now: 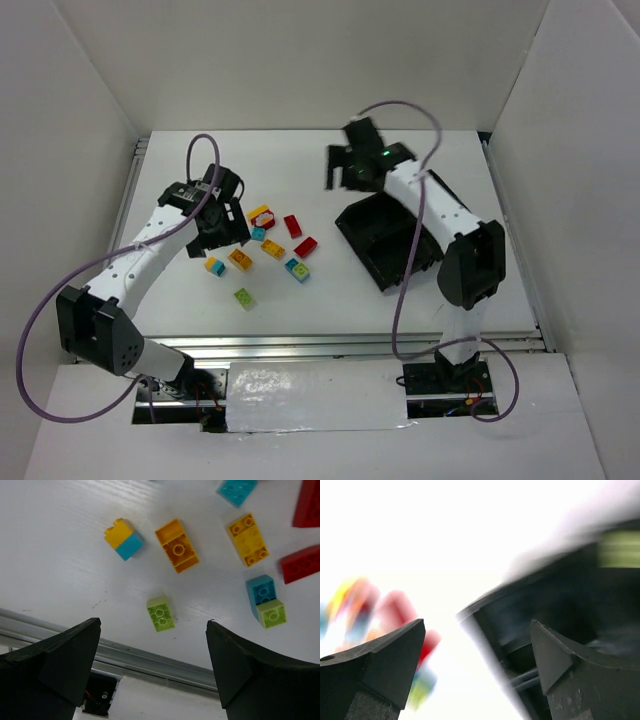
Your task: Sort the legos into containers by color
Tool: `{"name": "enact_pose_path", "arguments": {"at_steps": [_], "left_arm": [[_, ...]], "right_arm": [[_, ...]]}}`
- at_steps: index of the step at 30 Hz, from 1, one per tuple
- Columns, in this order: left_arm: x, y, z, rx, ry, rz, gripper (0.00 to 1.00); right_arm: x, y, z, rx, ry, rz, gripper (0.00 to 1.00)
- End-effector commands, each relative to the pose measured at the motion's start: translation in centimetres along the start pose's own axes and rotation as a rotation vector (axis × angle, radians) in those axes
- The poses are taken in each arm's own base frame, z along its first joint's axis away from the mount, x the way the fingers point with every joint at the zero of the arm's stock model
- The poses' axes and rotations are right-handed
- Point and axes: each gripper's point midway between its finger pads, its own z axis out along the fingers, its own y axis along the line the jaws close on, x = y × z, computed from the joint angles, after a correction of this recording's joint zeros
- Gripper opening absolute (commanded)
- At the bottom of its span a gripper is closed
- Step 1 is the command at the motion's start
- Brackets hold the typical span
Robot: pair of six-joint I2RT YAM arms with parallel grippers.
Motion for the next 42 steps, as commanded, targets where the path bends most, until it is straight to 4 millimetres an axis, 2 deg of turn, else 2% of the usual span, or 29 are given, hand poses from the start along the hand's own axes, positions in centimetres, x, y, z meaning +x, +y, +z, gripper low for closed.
{"name": "enact_pose_path", "arguments": {"at_steps": [1,2,4,5,6,8,11,13,14,15,16,18,19,21,22,27,30,31,32,35,39,40,41,42], "left_arm": [[0.2,2.4,-0.1,-0.115,0.033,-0.166,1.00],[-0.5,3.6,0.0,-0.154,0.023,-0.211,1.00],[-1.3,4.8,0.2,-0.197,0.022,-0.277,0.99],[-2.0,6.2,0.4,-0.230,0.011,-0.325,1.00],[-2.5,6.9,0.5,-0.242,0.002,-0.362,0.99],[-3.6,8.1,0.4,-0.250,-0.019,-0.419,0.99],[-5.8,10.1,-0.4,-0.256,-0.066,-0.518,1.00],[-6.2,10.9,-1.1,-0.268,-0.084,-0.541,0.99],[-6.4,12.0,-1.7,-0.281,-0.105,-0.570,0.99],[-6.6,12.8,-2.0,-0.290,-0.114,-0.596,0.99],[-6.6,13.4,-2.7,-0.282,-0.135,-0.608,0.99],[-6.5,14.1,-3.0,-0.272,-0.143,-0.627,1.00],[-6.6,14.8,-3.5,-0.266,-0.162,-0.634,1.00],[-6.4,15.3,-3.7,-0.255,-0.161,-0.645,0.99],[-6.4,15.3,-4.2,-0.242,-0.172,-0.636,0.99],[-6.3,14.5,-4.4,-0.185,-0.160,-0.609,0.99],[-6.0,13.8,-3.9,-0.147,-0.137,-0.595,1.00],[-5.8,13.7,-3.5,-0.143,-0.124,-0.591,0.99],[-5.8,13.6,-3.4,-0.138,-0.121,-0.587,1.00],[-5.7,13.5,-3.2,-0.130,-0.113,-0.579,1.00],[-5.7,13.4,-3.1,-0.127,-0.118,-0.571,1.00],[-5.7,13.5,-3.1,-0.127,-0.119,-0.573,0.99],[-5.8,13.5,-3.1,-0.128,-0.120,-0.571,1.00],[-5.8,13.5,-3.1,-0.129,-0.120,-0.570,1.00]], "right_arm": [[7.3,13.5,-7.8,-0.430,0.005,-0.406,0.92],[10.7,16.3,-9.0,-0.485,0.025,-0.455,0.92],[13.7,18.5,-9.8,-0.515,0.048,-0.493,0.91],[15.6,19.8,-10.3,-0.512,0.046,-0.516,0.91],[17.1,20.5,-9.7,-0.507,0.069,-0.537,0.90],[18.7,22.1,-10.0,-0.526,0.072,-0.545,0.89],[22.1,25.1,-10.5,-0.586,0.103,-0.581,0.89],[23.6,25.8,-10.1,-0.590,0.127,-0.606,0.89],[25.2,26.1,-9.3,-0.591,0.159,-0.632,0.89],[25.9,26.4,-9.1,-0.593,0.170,-0.647,0.88],[27.0,26.4,-8.1,-0.580,0.191,-0.664,0.87],[27.8,27.0,-7.7,-0.578,0.199,-0.678,0.86],[28.9,26.8,-6.7,-0.562,0.223,-0.697,0.85],[29.7,27.5,-6.6,-0.559,0.232,-0.718,0.84],[30.6,27.4,-5.8,-0.542,0.246,-0.732,0.84],[33.3,27.7,-4.8,-0.504,0.263,-0.759,0.82],[34.8,27.2,-2.7,-0.456,0.279,-0.774,0.78],[35.0,27.2,-2.4,-0.448,0.280,-0.779,0.75],[34.7,27.5,-2.2,-0.443,0.270,-0.780,0.67],[35.6,26.7,-1.2,-0.404,0.290,-0.805,0.54],[35.6,26.0,-1.3,-0.409,0.290,-0.796,0.45],[35.6,25.9,-1.4,-0.406,0.292,-0.795,0.37],[35.4,25.8,-1.4,-0.398,0.287,-0.793,0.18],[34.6,26.2,-2.2,-0.412,0.267,-0.782,0.07]]}}
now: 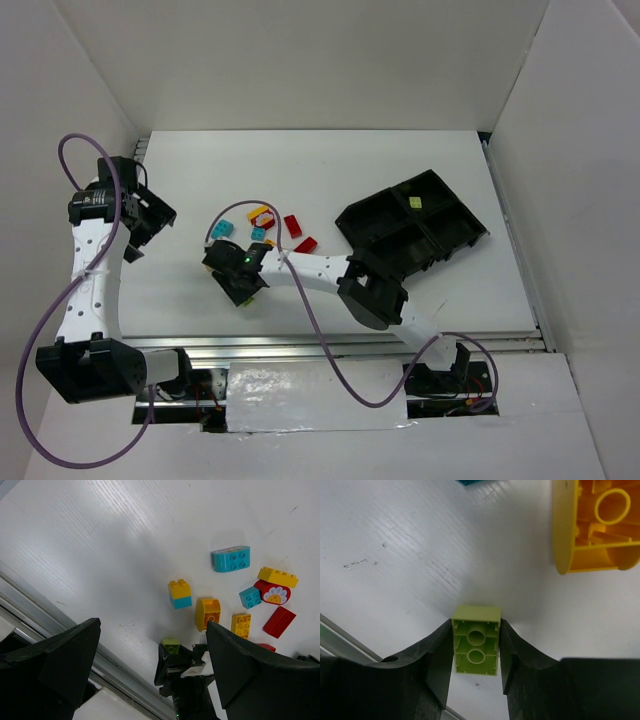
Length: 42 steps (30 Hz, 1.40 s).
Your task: Sort the legos into containers by color
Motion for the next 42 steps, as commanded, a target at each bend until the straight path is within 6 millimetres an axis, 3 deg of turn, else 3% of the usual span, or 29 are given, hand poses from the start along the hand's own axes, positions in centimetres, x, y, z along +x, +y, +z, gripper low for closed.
{"name": "enact_pose_path", "arguments": {"at_steps": [1,2,3,5,6,7,8,9,11,12,13,14,15,16,17,18,19,20,22,26,28,29,30,32,38,40,42], "left_arm": [[-0.4,-0.4,0.0,0.023,-0.014,0.012,1.00],[-0.5,-0.4,-0.1,0.024,-0.020,0.014,1.00],[-0.6,-0.5,-0.1,0.027,-0.022,0.019,0.99],[-0.7,-1.5,-0.2,0.081,-0.023,0.037,0.99],[-0.5,-1.8,0.0,0.104,-0.012,0.064,1.00],[-0.2,-2.4,0.3,0.138,0.000,0.083,1.00],[0.1,-3.0,0.5,0.171,0.015,0.097,0.99],[0.9,-3.9,0.9,0.220,0.051,0.118,1.00],[1.6,-5.0,1.3,0.268,0.075,0.162,0.99],[2.1,-6.0,1.5,0.304,0.096,0.186,0.99],[2.9,-7.0,1.4,0.324,0.109,0.232,0.99],[3.3,-7.5,1.5,0.325,0.111,0.269,0.99],[3.6,-8.2,1.7,0.312,0.119,0.300,1.00],[4.2,-8.9,1.6,0.321,0.131,0.332,0.99],[5.0,-10.2,1.4,0.326,0.132,0.382,0.99],[5.2,-10.6,1.5,0.313,0.127,0.403,1.00],[5.6,-11.1,1.4,0.319,0.133,0.422,0.99],[6.3,-11.8,1.1,0.336,0.139,0.455,0.99],[6.7,-12.7,1.1,0.341,0.149,0.473,1.00],[7.5,-13.9,1.3,0.353,0.165,0.535,1.00],[7.8,-14.2,1.6,0.347,0.167,0.562,0.99],[7.7,-14.4,1.5,0.351,0.163,0.566,0.99],[7.8,-14.6,1.6,0.353,0.167,0.569,0.99],[8.1,-15.1,1.7,0.364,0.180,0.577,1.00],[8.9,-16.8,2.0,0.389,0.188,0.628,1.00],[9.3,-17.6,2.2,0.377,0.182,0.652,0.99],[9.7,-17.6,2.8,0.344,0.194,0.666,1.00]], "right_arm": [[-1.2,-0.5,-2.5,0.018,-0.047,0.016,0.00],[-1.6,-1.2,-3.1,0.036,-0.061,0.036,0.00],[-3.3,-1.3,-5.6,0.026,-0.112,0.056,0.00],[-4.5,-2.9,-8.2,0.042,-0.174,0.129,0.00],[-5.6,-6.0,-11.2,0.049,-0.224,0.212,0.00],[-7.7,-7.7,-13.7,0.027,-0.289,0.285,0.00],[-7.1,-10.2,-13.9,0.031,-0.285,0.387,0.00],[-8.3,-15.5,-16.9,0.042,-0.343,0.512,0.00],[-7.5,-21.3,-19.1,0.121,-0.374,0.657,0.00],[-6.9,-27.4,-20.2,0.248,-0.408,0.755,0.00],[-6.3,-29.9,-21.2,0.307,-0.402,0.789,0.00],[-5.6,-32.6,-21.0,0.366,-0.378,0.824,0.00],[-4.4,-37.0,-22.1,0.478,-0.378,0.886,0.00],[-5.0,-39.3,-23.5,0.533,-0.401,0.911,0.00],[-3.2,-41.2,-22.4,0.602,-0.322,0.936,0.00],[-2.6,-42.9,-23.0,0.647,-0.311,0.965,0.00],[-2.4,-46.1,-24.9,0.715,-0.344,1.019,0.00],[-1.0,-47.4,-24.3,0.751,-0.286,1.045,0.00],[0.3,-50.3,-25.4,0.800,-0.282,1.097,0.01],[3.2,-52.9,-24.4,0.835,-0.213,1.142,0.04],[3.9,-53.2,-24.0,0.832,-0.205,1.148,0.17],[4.7,-53.0,-23.4,0.836,-0.184,1.148,0.36],[4.8,-52.9,-23.3,0.839,-0.186,1.148,0.43],[4.8,-53.0,-23.5,0.839,-0.200,1.147,0.57],[4.1,-53.5,-24.2,0.849,-0.206,1.131,0.80],[3.4,-53.0,-25.0,0.830,-0.226,1.116,0.82],[0.8,-50.8,-26.0,0.744,-0.286,1.040,0.82]]}}
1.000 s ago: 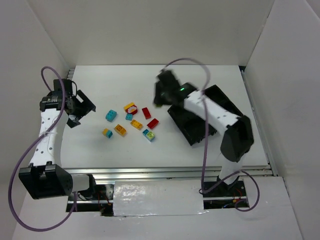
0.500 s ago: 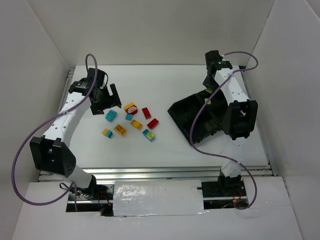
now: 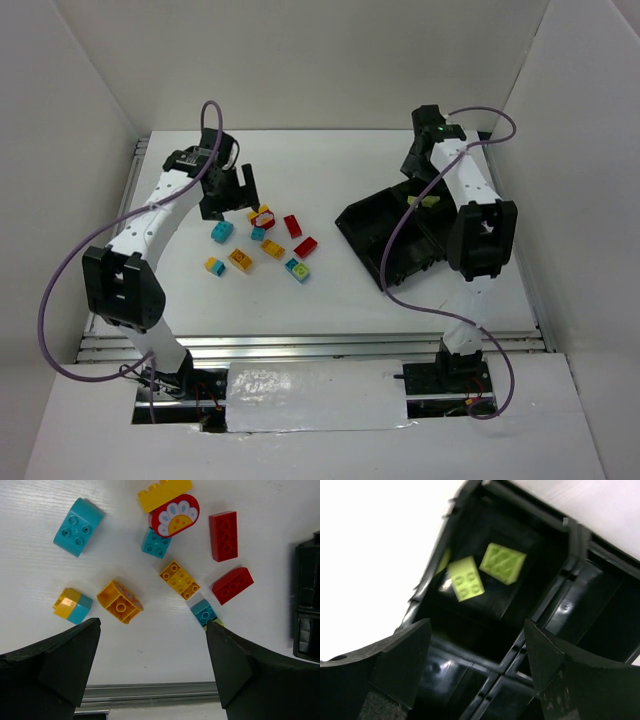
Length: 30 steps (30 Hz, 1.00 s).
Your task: Sort the legos into containers by color
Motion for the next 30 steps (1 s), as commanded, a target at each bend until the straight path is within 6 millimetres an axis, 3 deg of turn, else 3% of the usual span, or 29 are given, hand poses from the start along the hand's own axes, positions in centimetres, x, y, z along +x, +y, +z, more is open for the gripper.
{"name": "enact_pose_path", "arguments": {"at_steps": [1,2,3,4,5,8,9,10,11,13,15,16,17,19,20,21,25,30], "left_arm": [[-0.9,-1.0,-0.1,-0.006,-0.014,0.044,1.00],[-0.9,-1.1,0.1,-0.006,-0.013,0.042,1.00],[-0.8,-1.2,0.5,-0.007,-0.008,0.039,0.99],[-0.8,-1.3,0.6,-0.006,-0.010,0.036,1.00],[-1.0,-1.3,0.8,-0.012,-0.009,0.025,0.99],[-1.4,-0.8,0.4,-0.058,-0.024,-0.010,0.99],[-1.8,0.1,-0.1,-0.109,-0.049,-0.047,0.99],[-2.0,0.5,-0.5,-0.131,-0.067,-0.062,0.99],[-2.3,1.0,-0.9,-0.155,-0.089,-0.106,0.99],[-2.7,2.5,-2.3,-0.212,-0.137,-0.150,1.00],[-2.5,3.5,-2.9,-0.206,-0.147,-0.190,0.99],[-2.7,3.5,-2.9,-0.186,-0.157,-0.197,0.99],[-2.8,4.0,-3.2,-0.170,-0.164,-0.200,0.99],[-1.9,4.0,-2.7,-0.138,-0.124,-0.193,0.99],[-1.4,4.1,-2.4,-0.132,-0.106,-0.179,0.99],[-1.1,4.1,-2.2,-0.124,-0.093,-0.170,0.98],[0.0,4.0,-2.2,-0.093,-0.079,-0.149,0.98],[0.4,4.2,-3.2,-0.071,-0.108,-0.133,0.99]], "right_arm": [[-2.1,3.3,-6.8,-0.192,-0.104,-0.059,0.82],[0.8,6.2,-8.4,-0.296,-0.072,-0.169,0.81],[1.0,7.9,-11.0,-0.388,-0.109,-0.193,0.80],[3.3,9.0,-11.4,-0.440,-0.086,-0.269,0.80],[6.0,12.3,-14.7,-0.579,-0.092,-0.345,0.80],[10.0,15.0,-16.7,-0.612,-0.072,-0.418,0.78],[13.2,16.4,-17.0,-0.620,-0.031,-0.486,0.78],[14.2,17.4,-17.6,-0.634,-0.025,-0.503,0.77],[15.9,18.5,-16.8,-0.634,-0.001,-0.536,0.77],[18.5,20.5,-17.8,-0.678,0.014,-0.584,0.76],[20.7,22.0,-16.5,-0.678,0.036,-0.626,0.76],[20.9,23.1,-16.9,-0.693,0.020,-0.641,0.76],[22.2,23.6,-15.3,-0.673,0.047,-0.675,0.76],[22.1,25.2,-15.4,-0.687,0.022,-0.700,0.77],[22.9,25.5,-13.7,-0.656,0.030,-0.717,0.78],[22.3,26.3,-13.7,-0.658,0.008,-0.708,0.79],[23.4,27.3,-10.4,-0.606,0.012,-0.739,0.81],[24.5,27.4,-7.8,-0.567,0.033,-0.750,0.78]]}}
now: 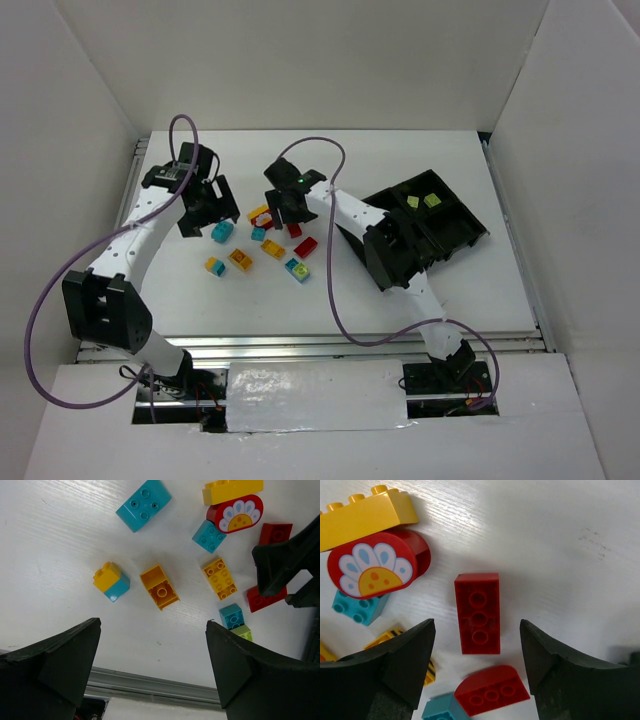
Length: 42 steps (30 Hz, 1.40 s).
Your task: Sort the legos into containers by color
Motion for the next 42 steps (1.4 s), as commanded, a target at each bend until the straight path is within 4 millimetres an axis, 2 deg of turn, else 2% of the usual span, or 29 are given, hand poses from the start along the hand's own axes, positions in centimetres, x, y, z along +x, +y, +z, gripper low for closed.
{"name": "enact_pose_path", "arguments": {"at_steps": [1,2,4,6,7,9,10,11,12,13,14,15,16,17,18,20,21,22,23,24,25,26,28,30,38,41,42], "left_arm": [[-1.2,-0.9,-2.0,0.075,-0.076,0.027,0.99],[-1.3,-0.8,-2.1,0.075,-0.079,0.029,0.99],[-1.4,-0.9,-2.1,0.077,-0.080,0.029,0.99],[-1.4,-0.9,-2.0,0.078,-0.076,0.034,0.99],[-1.4,-1.0,-1.9,0.079,-0.073,0.034,0.99],[-1.3,-1.0,-1.8,0.078,-0.068,0.038,0.99],[-1.3,-0.9,-1.7,0.075,-0.068,0.037,0.99],[-1.3,-0.9,-1.7,0.075,-0.068,0.038,0.99],[-1.3,-0.9,-1.6,0.075,-0.068,0.038,0.99],[-1.3,-0.9,-1.5,0.074,-0.067,0.038,0.99],[-1.4,-1.0,-1.6,0.074,-0.069,0.038,0.99],[-1.4,-1.0,-1.6,0.073,-0.070,0.038,0.99],[-1.5,-0.9,-1.6,0.071,-0.076,0.037,0.99],[-1.6,-0.9,-1.7,0.071,-0.080,0.038,0.99],[-1.6,-1.0,-1.6,0.076,-0.084,0.038,0.99],[-1.6,-1.1,-1.6,0.086,-0.081,0.040,0.99],[-1.5,-1.2,-1.5,0.092,-0.077,0.042,0.99],[-1.5,-1.4,-1.4,0.100,-0.072,0.045,0.99],[-1.4,-1.5,-1.4,0.109,-0.069,0.046,0.99],[-1.3,-1.7,-1.4,0.120,-0.065,0.048,0.99],[-1.2,-1.8,-1.3,0.123,-0.060,0.047,0.99],[-1.2,-1.8,-1.4,0.127,-0.061,0.047,0.99],[-1.1,-2.1,-1.4,0.138,-0.059,0.045,0.99],[-1.0,-2.3,-1.4,0.152,-0.058,0.045,0.99],[-0.9,-2.6,-1.4,0.182,-0.059,0.051,0.99],[-0.8,-2.2,-1.6,0.163,-0.066,0.057,0.99],[-0.9,-2.0,-1.6,0.158,-0.069,0.061,0.99]], "right_arm": [[-1.2,-0.4,0.8,0.015,-0.028,-0.010,0.75],[-1.0,-0.2,1.1,-0.004,-0.021,-0.009,0.72],[-0.1,-0.4,1.8,-0.002,0.005,-0.012,0.56],[0.1,-0.4,1.7,-0.010,0.016,-0.015,0.47],[0.1,-0.2,1.6,-0.016,0.010,-0.016,0.47],[-0.4,-0.4,0.8,-0.014,-0.007,-0.016,0.29],[-0.9,-0.3,0.2,-0.015,-0.022,-0.013,0.17],[-1.5,-0.3,-0.5,-0.016,-0.040,-0.009,0.00],[-2.5,-0.4,-1.5,-0.015,-0.069,-0.004,0.00],[-4.5,-0.2,-4.2,-0.031,-0.130,0.011,0.00],[-5.6,-0.3,-5.6,-0.029,-0.167,0.021,0.00],[-7.6,-0.8,-8.9,-0.039,-0.240,0.048,0.00],[-8.4,-1.3,-10.6,-0.038,-0.276,0.070,0.00],[-9.8,-2.4,-13.6,-0.042,-0.334,0.107,0.00],[-10.2,-4.8,-14.2,-0.011,-0.338,0.160,0.00],[-9.7,-7.8,-15.0,0.028,-0.314,0.250,0.00],[-8.8,-11.3,-14.8,0.096,-0.269,0.302,0.00],[-7.6,-12.9,-14.3,0.134,-0.230,0.333,0.00],[-6.9,-14.2,-14.8,0.165,-0.217,0.353,0.00],[-5.0,-17.0,-14.0,0.231,-0.172,0.384,0.00],[-4.4,-18.2,-14.2,0.256,-0.169,0.403,0.00],[-4.7,-19.0,-15.4,0.259,-0.208,0.423,0.00],[-3.2,-20.8,-15.1,0.261,-0.181,0.456,0.00],[-3.2,-20.9,-15.5,0.235,-0.197,0.462,0.02],[-0.7,-21.1,-11.9,0.261,-0.081,0.453,0.08],[0.0,-21.5,-11.6,0.285,-0.068,0.465,0.15],[0.5,-21.5,-11.4,0.289,-0.061,0.466,0.23]]}}
